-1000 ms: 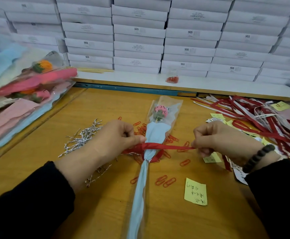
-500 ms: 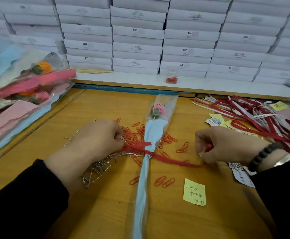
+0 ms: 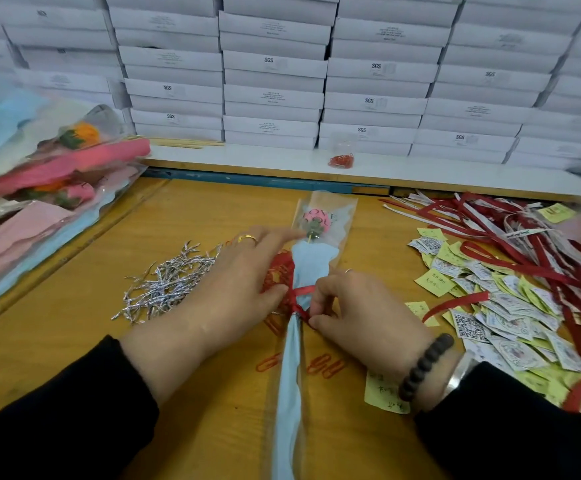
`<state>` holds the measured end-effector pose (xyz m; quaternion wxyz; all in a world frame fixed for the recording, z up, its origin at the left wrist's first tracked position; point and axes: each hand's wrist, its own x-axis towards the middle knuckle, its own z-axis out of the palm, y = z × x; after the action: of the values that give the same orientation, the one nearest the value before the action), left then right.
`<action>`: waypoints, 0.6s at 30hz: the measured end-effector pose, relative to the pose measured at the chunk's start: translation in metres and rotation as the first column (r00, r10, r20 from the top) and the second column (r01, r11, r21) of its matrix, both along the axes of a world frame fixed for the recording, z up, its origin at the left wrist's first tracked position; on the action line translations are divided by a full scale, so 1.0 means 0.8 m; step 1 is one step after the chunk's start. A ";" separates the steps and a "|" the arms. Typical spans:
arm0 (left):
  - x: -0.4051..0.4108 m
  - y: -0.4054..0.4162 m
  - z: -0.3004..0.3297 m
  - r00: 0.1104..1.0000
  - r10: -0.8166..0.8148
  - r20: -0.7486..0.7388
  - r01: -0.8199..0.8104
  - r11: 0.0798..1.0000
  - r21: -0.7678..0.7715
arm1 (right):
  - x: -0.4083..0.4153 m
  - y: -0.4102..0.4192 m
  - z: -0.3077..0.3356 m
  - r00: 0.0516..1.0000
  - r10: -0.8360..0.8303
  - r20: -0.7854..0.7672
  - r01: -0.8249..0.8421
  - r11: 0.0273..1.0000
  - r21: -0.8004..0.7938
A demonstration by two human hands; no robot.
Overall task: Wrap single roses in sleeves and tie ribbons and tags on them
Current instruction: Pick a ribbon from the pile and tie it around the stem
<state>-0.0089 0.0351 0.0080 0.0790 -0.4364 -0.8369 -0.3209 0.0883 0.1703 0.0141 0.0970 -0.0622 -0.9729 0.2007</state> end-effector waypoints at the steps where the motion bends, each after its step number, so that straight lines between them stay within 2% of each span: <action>1: 0.002 0.000 0.000 0.998 0.023 -0.050 -0.020 0.998 0.060 | 0.000 0.001 -0.002 1.000 -0.003 -0.001 0.003 1.000 0.001; 3: 0.005 0.000 0.000 0.982 0.048 -0.183 -0.025 0.992 0.127 | 0.000 0.002 -0.003 1.000 -0.007 0.001 0.007 1.000 -0.030; 6: 0.006 0.002 0.002 0.956 -0.038 -0.292 0.037 0.999 -0.008 | 0.000 0.002 -0.004 1.000 -0.010 0.020 0.012 0.998 -0.063; 9: 0.003 0.001 -0.005 0.956 -0.110 -0.270 0.047 0.972 -0.230 | -0.001 0.004 -0.004 0.999 -0.027 0.026 0.027 0.999 -0.037; 11: 0.000 0.000 -0.005 0.958 -0.122 -0.259 0.038 0.951 -0.307 | -0.001 0.005 -0.003 0.999 -0.039 0.017 0.040 0.998 -0.044; 14: -0.001 -0.001 -0.001 0.967 -0.098 -0.235 0.035 0.966 -0.256 | 0.000 0.005 0.001 0.999 -0.050 -0.008 0.050 0.997 -0.065; 18: -0.001 -0.004 0.006 0.996 -0.088 -0.036 0.082 0.987 -0.137 | 0.002 0.011 0.007 0.999 -0.040 -0.006 0.039 0.996 -0.078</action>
<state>-0.0096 0.0319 0.0129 0.0529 -0.4825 -0.8355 -0.2575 0.0900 0.1788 0.0194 0.1023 -0.0844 -0.9625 0.2368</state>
